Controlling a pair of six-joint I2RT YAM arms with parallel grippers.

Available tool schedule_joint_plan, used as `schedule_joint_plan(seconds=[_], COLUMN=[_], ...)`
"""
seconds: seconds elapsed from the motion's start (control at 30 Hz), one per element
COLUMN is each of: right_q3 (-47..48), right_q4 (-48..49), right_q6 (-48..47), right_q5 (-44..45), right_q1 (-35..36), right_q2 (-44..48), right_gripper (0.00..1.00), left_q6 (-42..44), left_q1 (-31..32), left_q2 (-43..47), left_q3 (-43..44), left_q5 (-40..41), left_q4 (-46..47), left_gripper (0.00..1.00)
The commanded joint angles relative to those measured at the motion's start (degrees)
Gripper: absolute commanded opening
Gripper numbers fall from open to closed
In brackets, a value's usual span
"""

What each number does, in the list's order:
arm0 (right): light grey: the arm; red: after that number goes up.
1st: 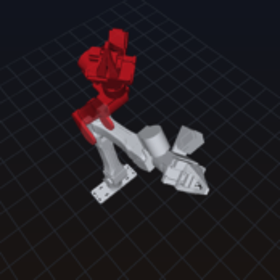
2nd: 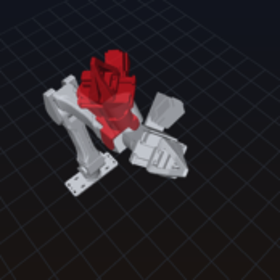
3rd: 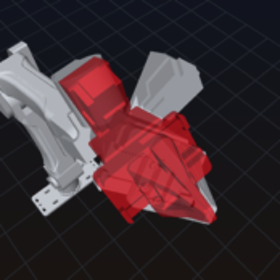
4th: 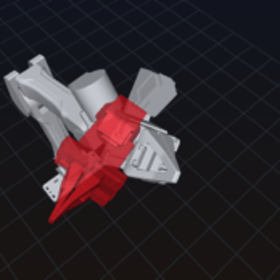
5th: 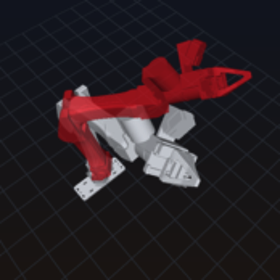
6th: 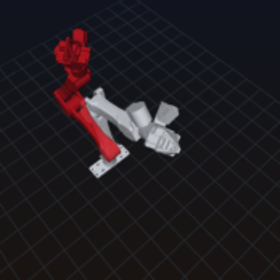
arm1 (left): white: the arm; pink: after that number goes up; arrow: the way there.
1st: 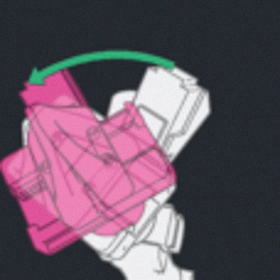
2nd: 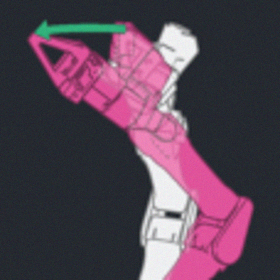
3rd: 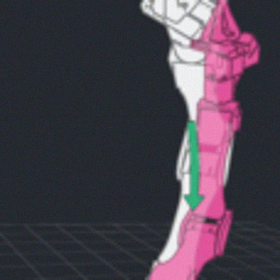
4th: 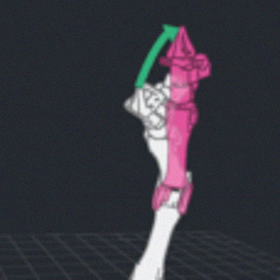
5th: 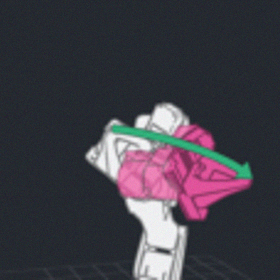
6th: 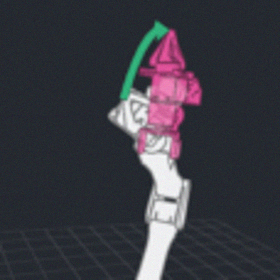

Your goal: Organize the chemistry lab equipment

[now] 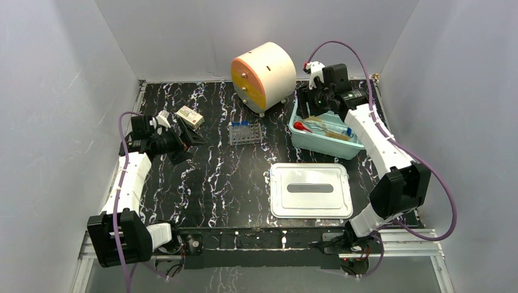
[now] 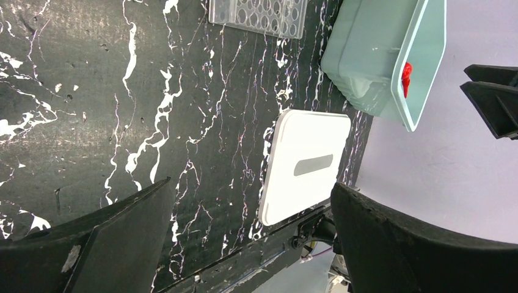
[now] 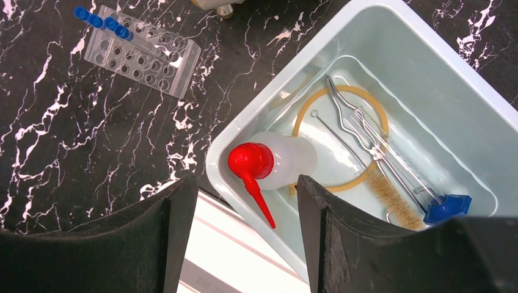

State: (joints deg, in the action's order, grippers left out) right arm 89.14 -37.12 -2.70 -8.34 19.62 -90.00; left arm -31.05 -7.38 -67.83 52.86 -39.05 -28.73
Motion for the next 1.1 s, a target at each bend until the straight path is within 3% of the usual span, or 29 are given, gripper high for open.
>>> schedule_joint_plan(seconds=[0.0,0.7,0.83,1.07], right_q3=[-0.7,-3.0,-1.6,1.4], right_q4=[1.4,-0.3,-2.3,-4.2], right_q6=[0.9,-0.9,-0.7,5.4], right_q5=[-0.9,4.5,4.5,0.8], right_q1=[0.0,0.1,0.1,0.1], right_q2=[0.2,-5.9,-5.4,0.4], right_gripper=[0.68,0.43,0.45,0.59], left_q6=[0.5,0.5,0.6,0.3], left_q1=[0.3,1.1,1.6,5.5], left_q2=[1.2,0.9,1.0,1.3], left_q3=[-0.4,-0.7,-0.8,-0.4], left_q5=[-1.8,-2.1,-2.2,-1.6], left_q4=[-0.5,-0.5,-0.5,-0.1], left_gripper=[0.98,0.98,0.98,0.98])
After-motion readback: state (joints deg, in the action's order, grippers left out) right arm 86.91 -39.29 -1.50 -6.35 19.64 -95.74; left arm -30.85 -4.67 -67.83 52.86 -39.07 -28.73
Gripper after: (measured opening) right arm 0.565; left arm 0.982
